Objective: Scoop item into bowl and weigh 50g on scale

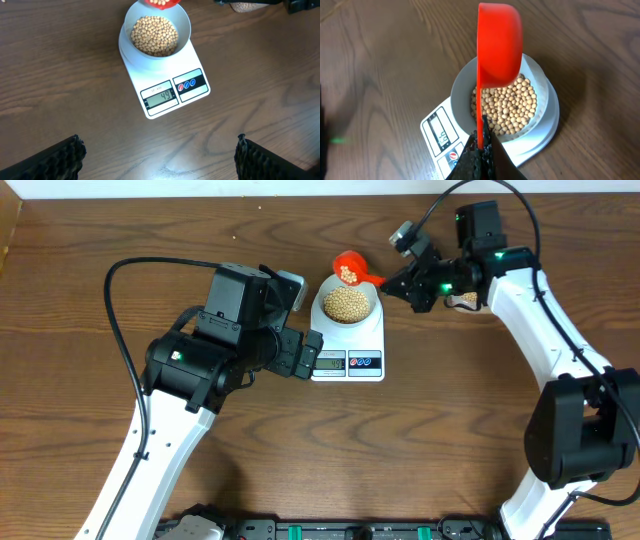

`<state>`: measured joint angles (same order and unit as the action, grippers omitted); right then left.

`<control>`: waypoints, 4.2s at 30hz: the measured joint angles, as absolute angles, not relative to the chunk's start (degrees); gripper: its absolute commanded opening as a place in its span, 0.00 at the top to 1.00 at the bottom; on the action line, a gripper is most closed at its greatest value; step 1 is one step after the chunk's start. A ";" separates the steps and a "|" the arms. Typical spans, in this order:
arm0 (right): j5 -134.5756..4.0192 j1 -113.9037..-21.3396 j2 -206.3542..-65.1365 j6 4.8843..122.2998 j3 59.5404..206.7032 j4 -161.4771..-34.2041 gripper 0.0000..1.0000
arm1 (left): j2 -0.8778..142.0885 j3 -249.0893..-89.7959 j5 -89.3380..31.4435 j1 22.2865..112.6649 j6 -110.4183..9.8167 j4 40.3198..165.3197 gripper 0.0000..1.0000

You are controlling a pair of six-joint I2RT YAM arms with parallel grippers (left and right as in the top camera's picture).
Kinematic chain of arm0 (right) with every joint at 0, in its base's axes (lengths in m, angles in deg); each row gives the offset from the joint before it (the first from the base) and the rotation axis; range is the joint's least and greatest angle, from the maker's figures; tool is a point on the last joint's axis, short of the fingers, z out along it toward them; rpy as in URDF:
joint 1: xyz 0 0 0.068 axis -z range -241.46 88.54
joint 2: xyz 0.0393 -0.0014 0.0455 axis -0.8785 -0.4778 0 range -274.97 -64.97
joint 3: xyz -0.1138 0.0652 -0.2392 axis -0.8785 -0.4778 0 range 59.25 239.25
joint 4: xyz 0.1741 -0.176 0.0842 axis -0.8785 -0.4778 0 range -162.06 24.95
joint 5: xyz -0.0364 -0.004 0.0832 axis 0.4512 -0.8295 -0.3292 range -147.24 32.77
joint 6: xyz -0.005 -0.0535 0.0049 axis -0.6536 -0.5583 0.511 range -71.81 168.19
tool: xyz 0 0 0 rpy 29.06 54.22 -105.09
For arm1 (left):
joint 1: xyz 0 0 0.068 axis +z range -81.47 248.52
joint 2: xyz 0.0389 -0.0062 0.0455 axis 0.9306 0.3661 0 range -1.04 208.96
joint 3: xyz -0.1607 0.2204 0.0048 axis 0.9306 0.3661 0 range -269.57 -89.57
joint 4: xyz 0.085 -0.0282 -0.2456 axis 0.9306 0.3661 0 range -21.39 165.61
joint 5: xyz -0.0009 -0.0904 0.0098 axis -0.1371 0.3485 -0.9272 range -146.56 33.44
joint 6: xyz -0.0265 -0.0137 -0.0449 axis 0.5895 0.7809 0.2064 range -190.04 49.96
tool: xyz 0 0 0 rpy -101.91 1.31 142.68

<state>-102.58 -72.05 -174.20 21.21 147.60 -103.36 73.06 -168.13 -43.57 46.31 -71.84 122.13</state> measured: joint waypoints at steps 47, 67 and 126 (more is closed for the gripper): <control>-98.29 -72.40 -174.20 14.92 147.60 -100.93 0.99 | 73.06 -168.13 -43.59 46.31 -71.84 122.13 0.02; -97.68 -72.29 -174.20 14.92 147.60 -101.02 0.99 | 73.09 -168.13 -43.59 46.31 -71.84 122.13 0.02; -103.12 -70.63 -174.20 20.56 147.60 -101.39 0.99 | 73.09 -168.13 -43.57 46.31 -71.84 122.13 0.02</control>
<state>-103.12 -70.63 -174.20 20.56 147.60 -101.39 73.09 -168.13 -43.57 46.31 -71.84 122.13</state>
